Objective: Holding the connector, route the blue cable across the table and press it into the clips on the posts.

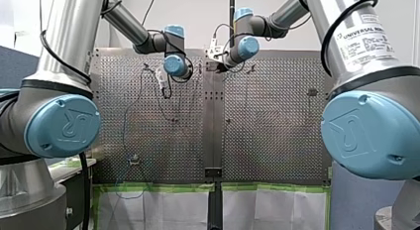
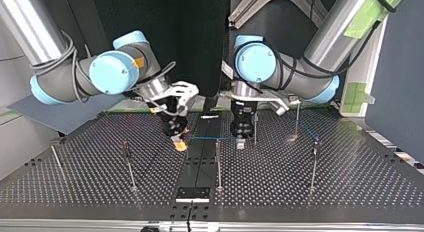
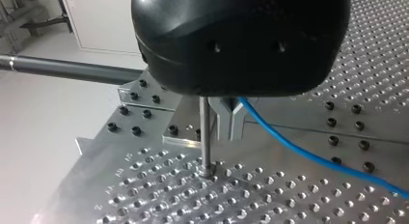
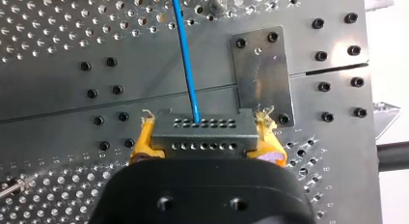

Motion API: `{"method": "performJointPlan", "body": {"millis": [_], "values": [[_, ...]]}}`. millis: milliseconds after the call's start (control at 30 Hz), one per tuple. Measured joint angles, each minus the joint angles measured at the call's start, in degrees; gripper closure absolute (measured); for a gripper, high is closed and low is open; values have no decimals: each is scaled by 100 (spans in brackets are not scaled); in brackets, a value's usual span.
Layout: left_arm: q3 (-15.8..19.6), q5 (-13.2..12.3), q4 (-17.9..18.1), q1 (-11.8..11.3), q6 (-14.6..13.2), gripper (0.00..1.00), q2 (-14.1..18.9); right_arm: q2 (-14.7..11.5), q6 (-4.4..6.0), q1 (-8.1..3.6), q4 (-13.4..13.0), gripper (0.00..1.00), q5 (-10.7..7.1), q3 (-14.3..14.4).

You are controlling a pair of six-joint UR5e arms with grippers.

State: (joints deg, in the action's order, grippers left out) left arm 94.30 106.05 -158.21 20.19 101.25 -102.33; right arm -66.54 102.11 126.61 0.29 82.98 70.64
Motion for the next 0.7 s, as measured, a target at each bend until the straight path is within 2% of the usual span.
{"method": "performJointPlan", "body": {"millis": [433,700], "values": [[-424,-140,36,-169,113,100,-178,157,-23,-92,-29,100,-54,-226],[-735,-310,34,-264,157,100,-516,307,-15,-207,-28,100,-95,-408]]}}
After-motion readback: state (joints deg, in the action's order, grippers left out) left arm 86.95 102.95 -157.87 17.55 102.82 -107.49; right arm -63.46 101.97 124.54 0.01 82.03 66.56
